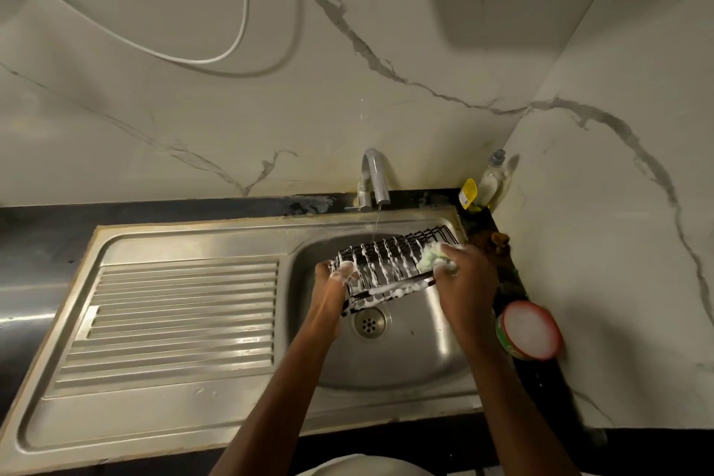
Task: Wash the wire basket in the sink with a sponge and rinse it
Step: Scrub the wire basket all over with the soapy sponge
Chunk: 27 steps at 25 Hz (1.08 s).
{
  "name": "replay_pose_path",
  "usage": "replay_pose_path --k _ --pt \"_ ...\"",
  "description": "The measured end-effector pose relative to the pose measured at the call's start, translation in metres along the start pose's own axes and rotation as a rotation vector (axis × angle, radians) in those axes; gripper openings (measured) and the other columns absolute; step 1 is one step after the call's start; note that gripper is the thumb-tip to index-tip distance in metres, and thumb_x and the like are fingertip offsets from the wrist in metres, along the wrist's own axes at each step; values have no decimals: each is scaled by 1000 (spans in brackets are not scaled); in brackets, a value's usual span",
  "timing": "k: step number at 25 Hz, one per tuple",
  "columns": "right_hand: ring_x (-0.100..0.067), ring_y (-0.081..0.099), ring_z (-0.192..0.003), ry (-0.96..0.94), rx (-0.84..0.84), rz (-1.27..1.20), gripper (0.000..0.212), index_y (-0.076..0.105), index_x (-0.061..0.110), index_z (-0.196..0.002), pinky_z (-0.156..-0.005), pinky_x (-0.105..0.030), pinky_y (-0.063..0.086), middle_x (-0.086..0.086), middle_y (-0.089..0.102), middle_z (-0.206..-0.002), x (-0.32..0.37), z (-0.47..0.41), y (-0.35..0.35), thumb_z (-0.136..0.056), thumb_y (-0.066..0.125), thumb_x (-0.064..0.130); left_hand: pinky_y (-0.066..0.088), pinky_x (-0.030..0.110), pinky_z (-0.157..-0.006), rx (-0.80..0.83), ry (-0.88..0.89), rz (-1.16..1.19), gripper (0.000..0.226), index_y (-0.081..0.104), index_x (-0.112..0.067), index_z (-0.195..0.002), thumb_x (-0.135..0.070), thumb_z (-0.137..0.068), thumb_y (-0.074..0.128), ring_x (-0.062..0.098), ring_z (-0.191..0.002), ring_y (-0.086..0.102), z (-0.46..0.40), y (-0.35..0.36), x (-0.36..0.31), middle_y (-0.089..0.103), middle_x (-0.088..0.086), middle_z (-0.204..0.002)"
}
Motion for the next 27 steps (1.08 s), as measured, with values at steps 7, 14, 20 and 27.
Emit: replay_pose_path --k 7,14,20,27 --pt "-17 63 -99 -299 165 -300 44 72 7 -117 -83 -22 55 -8 66 -111 91 40 39 -79 62 -14 60 53 -86 24 53 59 35 52 -22 -117 -38 -87 58 35 -112 67 2 9 0 62 17 -126" --pt "-28 67 -102 164 -65 -129 40 70 4 -117 -81 -33 58 -14 69 -111 -7 -22 18 -82 58 -9 51 57 -105 32 130 -28 56 50 -19 -133 -42 -83 58 28 -118 61 10 -6 -6 61 11 -131" --pt "-18 63 -102 -154 85 -253 45 69 11 -120 -82 -30 58 -6 65 -115 71 18 39 -81 62 -10 56 42 -90 59 228 -75 50 51 -16 -129 -40 -85 57 28 -113 65 13 2 -10 63 11 -124" --pt "-25 65 -104 107 -41 -207 42 68 6 -118 -76 -26 56 -11 66 -115 28 12 26 -79 63 -11 55 42 -92 63 241 -66 64 50 -12 -135 -44 -81 60 28 -116 63 11 -4 -14 61 13 -129"
Point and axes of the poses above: each hand's wrist, its own z-axis away from the middle knuckle, its own y-axis out of the palm, x = y × z, the point moved 9 cm from there along -z, towards the middle knuckle
